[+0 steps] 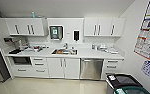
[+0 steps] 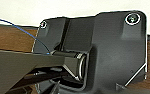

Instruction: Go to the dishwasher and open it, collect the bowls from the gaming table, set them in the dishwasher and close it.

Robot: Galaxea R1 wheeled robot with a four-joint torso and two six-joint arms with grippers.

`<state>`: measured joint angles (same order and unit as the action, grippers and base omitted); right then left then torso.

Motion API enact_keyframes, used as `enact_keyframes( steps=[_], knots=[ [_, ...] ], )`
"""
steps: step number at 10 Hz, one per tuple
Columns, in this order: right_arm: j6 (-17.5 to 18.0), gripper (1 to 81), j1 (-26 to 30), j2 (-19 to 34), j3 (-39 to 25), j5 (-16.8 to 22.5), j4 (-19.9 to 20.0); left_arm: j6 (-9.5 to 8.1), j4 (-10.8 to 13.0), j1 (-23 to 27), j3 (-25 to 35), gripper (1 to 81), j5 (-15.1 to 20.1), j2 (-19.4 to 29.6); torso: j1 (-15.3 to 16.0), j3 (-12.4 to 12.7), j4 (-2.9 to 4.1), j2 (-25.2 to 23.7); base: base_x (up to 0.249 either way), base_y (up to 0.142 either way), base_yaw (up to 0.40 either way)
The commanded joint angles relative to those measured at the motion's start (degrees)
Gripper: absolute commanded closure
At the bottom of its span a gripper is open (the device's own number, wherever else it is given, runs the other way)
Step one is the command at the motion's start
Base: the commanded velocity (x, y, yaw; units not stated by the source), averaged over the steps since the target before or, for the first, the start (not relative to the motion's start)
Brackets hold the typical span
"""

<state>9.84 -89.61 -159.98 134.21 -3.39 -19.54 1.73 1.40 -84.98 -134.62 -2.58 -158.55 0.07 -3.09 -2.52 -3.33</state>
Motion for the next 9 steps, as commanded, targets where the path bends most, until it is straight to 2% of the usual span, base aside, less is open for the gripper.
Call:
enact_keyframes(
  steps=[1, 9],
  knots=[
    [-0.26, 1.0, 2.72, 0.77, -0.45, 2.59, -0.76, 0.47, 0.62, 3.19, 0.58, 1.0, 2.76, 0.86, 0.00, 0.00, 0.00, 0.00, 0.112, 0.000, 0.000],
    [-0.26, 1.0, 2.72, 0.69, -0.45, 2.51, -0.76, 0.47, 0.62, 3.19, 0.50, 1.0, 2.76, 0.86, 0.04, -0.02, 0.00, 0.04, 0.112, 0.000, 0.000]
  ],
)
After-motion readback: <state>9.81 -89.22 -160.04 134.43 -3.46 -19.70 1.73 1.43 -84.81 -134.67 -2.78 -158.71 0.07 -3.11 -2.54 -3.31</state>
